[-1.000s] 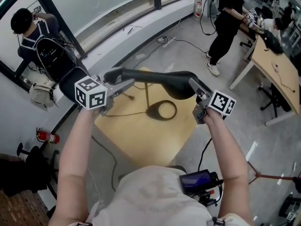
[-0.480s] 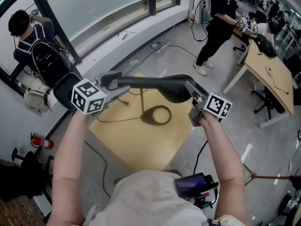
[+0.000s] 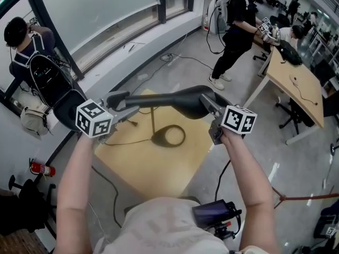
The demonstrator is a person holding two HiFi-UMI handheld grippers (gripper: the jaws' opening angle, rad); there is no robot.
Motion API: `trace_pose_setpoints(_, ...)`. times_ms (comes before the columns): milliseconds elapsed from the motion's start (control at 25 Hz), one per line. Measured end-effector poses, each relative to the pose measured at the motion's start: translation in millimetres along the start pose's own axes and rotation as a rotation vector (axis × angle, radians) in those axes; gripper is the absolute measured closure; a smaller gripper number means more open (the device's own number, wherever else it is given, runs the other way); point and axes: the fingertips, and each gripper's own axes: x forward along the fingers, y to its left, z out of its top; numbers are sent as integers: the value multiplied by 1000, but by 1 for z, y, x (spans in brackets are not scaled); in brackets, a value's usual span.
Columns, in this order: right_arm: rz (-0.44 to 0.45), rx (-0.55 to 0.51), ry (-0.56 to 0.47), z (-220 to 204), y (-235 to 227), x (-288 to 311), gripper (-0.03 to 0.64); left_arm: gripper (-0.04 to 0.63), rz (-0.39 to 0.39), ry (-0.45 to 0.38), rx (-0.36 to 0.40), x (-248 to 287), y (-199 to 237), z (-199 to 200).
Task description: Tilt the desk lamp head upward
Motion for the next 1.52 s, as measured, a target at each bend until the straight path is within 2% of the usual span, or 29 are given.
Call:
trace_pose_setpoints(280, -22, -84, -11, 25, 13, -7, 333, 330, -27, 5, -50, 4, -2, -6)
trace_pose_setpoints(480, -14, -128, -27, 42, 26, -5, 333, 331, -46, 40, -30, 6, 0, -14)
trace_pose_setpoints(880, 9, -184, -56, 77, 47, -5, 338, 345, -45, 153, 150, 17, -2, -24)
trace_pose_setpoints(1040, 15, -239, -56, 91, 61, 0, 344, 359, -44, 201, 220, 21, -1, -32)
trace_pose_setpoints(1520, -32, -394, -14, 107, 82, 3, 369, 360, -50, 184, 176, 25, -3, -38)
